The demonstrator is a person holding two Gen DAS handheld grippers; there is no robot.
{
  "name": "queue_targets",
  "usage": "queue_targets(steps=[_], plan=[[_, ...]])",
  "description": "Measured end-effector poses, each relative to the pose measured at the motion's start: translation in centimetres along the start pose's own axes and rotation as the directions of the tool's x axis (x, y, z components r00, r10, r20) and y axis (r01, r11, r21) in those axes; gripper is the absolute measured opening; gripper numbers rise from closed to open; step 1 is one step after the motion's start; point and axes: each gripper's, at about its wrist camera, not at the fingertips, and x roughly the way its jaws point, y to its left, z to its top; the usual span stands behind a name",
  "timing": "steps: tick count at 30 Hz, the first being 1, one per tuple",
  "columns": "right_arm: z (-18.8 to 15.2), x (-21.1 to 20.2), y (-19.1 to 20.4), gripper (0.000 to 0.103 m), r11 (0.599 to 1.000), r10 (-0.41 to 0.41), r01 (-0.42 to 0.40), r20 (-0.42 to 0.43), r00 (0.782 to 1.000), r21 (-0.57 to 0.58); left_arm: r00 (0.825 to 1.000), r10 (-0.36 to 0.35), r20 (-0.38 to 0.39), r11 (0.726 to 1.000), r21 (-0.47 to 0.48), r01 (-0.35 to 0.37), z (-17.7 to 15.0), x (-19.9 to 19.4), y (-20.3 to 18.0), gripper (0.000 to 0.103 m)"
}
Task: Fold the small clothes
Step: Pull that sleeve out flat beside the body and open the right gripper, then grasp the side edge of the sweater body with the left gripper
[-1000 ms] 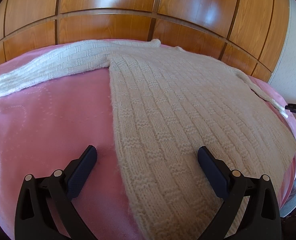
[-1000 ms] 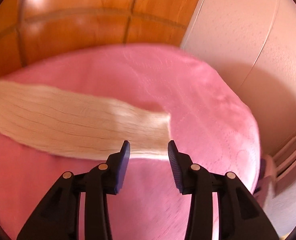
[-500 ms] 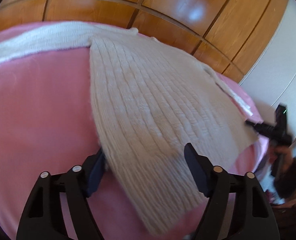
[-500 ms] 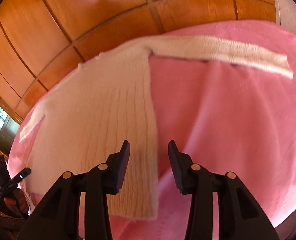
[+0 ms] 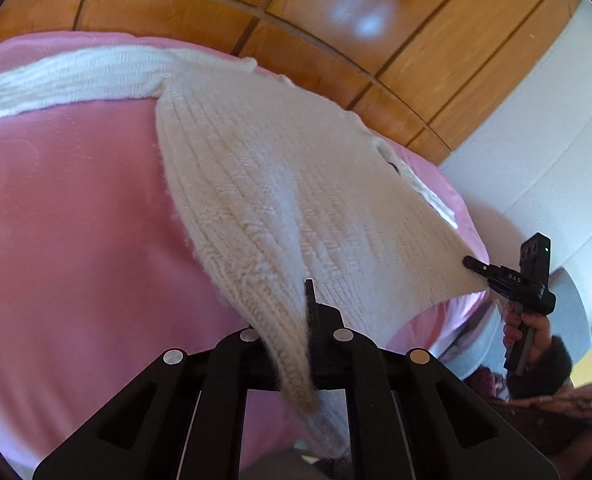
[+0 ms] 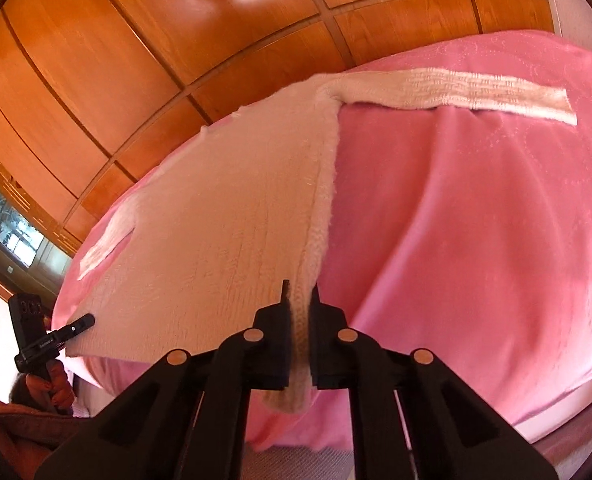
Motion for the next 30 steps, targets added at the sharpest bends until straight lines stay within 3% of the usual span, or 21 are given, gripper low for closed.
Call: queue_targets(steps=[4, 7, 9, 10, 11, 12, 14, 16, 17, 18, 22, 23, 27, 30], plan=[[-2.3, -0.7, 0.2, 0.005, 0.999, 0.025, -0.024, -0.027, 0.999, 0.025, 0.998, 0.043, -0.039, 0.999, 0.035, -0.041, -1.3, 0.3, 0.0, 0.005], [-3.7, 0.9, -1.2, 0.006, 0.998, 0.023, -0.019, -0.063, 0.998, 0.068, 0.996, 0.064, -0.067, 0.998, -0.007, -0.065, -1.5, 1.7, 1.3, 0.007], [-4.1, 1.6, -1.8, 0.011, 0.997, -0.008, 0.013, -0.059, 0.998, 0.08, 0.995, 0.067, -0.077, 0.997, -0.043, -0.071, -1.4, 2.1, 1.8, 0.022], [-4.0, 1.9, -1.7, 0.011, 0.997, -0.016, 0.02, -0.055, 0.998, 0.077, 0.995, 0.069, -0.068, 0.996, -0.049, -0.072, -1.3, 1.9, 1.9, 0.034], [-3.8, 1.7, -1.5, 0.02, 0.997, -0.038, 0.041, -0.041, 0.998, 0.069, 0.996, 0.073, -0.052, 0.996, -0.05, -0.075, -1.2, 1.4, 1.9, 0.044], [-3.3, 1.3, -1.2, 0.042, 0.996, -0.069, 0.07, -0.019, 0.997, 0.056, 0.996, 0.087, -0.023, 0.995, -0.052, -0.088, -1.1, 0.8, 2.1, 0.062], [-2.4, 0.3, -0.5, 0.059, 0.989, -0.144, 0.143, 0.054, 0.988, 0.024, 0.993, 0.109, 0.045, 0.992, -0.073, -0.106, -0.6, -0.8, 2.8, 0.068], [-1.5, -0.3, 0.6, 0.06, 0.978, -0.205, 0.208, 0.118, 0.972, -0.011, 0.988, 0.127, 0.083, 0.985, -0.127, -0.115, 0.2, -1.9, 4.1, 0.074], [-0.8, -0.2, 1.1, 0.072, 0.965, -0.254, 0.26, 0.148, 0.956, -0.021, 0.985, 0.145, 0.098, 0.979, -0.158, -0.129, 0.6, -2.1, 4.7, 0.078], [-0.1, 0.0, 1.6, 0.085, 0.946, -0.313, 0.322, 0.17, 0.934, -0.026, 0.978, 0.173, 0.118, 0.969, -0.201, -0.147, 1.0, -2.5, 5.6, 0.078], [2.3, 3.4, 4.5, 0.099, 0.895, -0.42, 0.44, 0.187, 0.888, -0.08, 0.952, 0.252, 0.171, 0.916, -0.36, -0.178, 2.4, -3.6, 9.8, 0.078], [2.8, 4.3, 5.3, 0.101, 0.881, -0.442, 0.465, 0.202, 0.874, -0.084, 0.945, 0.269, 0.188, 0.898, -0.402, -0.176, 2.9, -4.0, 11.1, 0.078], [4.7, 8.1, 7.1, 0.101, 0.855, -0.455, 0.494, 0.228, 0.861, -0.157, 0.91, 0.345, 0.228, 0.825, -0.536, -0.178, 4.6, -5.4, 15.7, 0.078], [5.9, 11.4, 7.6, 0.101, 0.82, -0.488, 0.535, 0.243, 0.839, -0.203, 0.886, 0.393, 0.247, 0.763, -0.625, -0.165, 5.9, -6.7, 19.6, 0.078]])
